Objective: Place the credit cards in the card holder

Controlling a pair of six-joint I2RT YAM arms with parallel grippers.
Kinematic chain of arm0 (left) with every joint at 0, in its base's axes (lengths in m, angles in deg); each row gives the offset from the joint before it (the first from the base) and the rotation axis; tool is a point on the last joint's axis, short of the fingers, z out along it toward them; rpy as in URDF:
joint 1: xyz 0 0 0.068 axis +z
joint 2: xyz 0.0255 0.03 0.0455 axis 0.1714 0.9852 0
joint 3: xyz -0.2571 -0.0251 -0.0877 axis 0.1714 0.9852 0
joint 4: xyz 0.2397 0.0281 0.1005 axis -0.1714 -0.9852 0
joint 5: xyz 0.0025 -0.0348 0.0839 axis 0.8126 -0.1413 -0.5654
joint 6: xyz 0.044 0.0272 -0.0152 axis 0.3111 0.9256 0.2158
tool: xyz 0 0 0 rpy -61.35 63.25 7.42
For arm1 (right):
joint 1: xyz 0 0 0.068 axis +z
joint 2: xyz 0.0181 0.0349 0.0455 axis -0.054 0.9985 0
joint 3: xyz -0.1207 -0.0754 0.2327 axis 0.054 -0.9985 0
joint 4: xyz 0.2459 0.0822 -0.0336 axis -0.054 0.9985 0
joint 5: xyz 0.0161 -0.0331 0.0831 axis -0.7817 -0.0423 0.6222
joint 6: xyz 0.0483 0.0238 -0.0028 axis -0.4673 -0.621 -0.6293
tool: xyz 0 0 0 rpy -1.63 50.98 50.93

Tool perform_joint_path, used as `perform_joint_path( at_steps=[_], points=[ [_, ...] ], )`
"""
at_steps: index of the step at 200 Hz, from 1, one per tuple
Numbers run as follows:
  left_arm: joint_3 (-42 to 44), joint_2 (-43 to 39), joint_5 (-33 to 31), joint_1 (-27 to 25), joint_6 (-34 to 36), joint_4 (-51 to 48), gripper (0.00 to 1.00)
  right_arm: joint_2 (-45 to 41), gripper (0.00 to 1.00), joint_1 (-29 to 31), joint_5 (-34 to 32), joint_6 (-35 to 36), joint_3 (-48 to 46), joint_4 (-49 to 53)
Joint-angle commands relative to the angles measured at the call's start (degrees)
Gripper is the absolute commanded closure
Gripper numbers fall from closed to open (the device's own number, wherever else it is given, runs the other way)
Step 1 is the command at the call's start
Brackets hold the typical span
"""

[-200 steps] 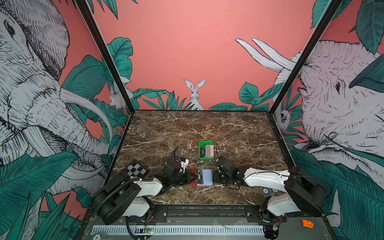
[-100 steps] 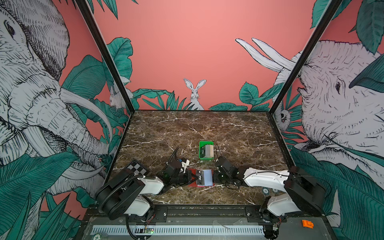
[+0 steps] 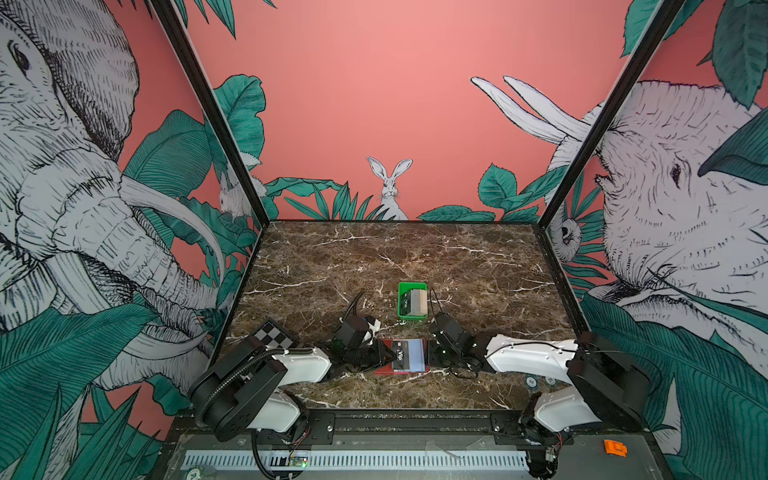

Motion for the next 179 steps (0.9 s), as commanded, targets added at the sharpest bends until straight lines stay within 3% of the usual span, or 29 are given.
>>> perform_joint_path(
  at_steps=[1,74,179],
  points=[
    [-1.5,-1.7,-2.5,0.0,2.6,-7.4,0.78,1.9,0.91,0.6,-2.3,1.2,0.6,4.7],
    [-2.7,-2.8,-5.1,0.0,3.7,-12.6,0.76,3.0,0.91,0.9,-2.6,1.3,1.1,4.9],
    [-1.9,4.8,-1.2,-1.7,-1.6,4.5,0.79,4.1,0.91,1.5,-2.5,0.9,1.0,3.8]
  ],
)
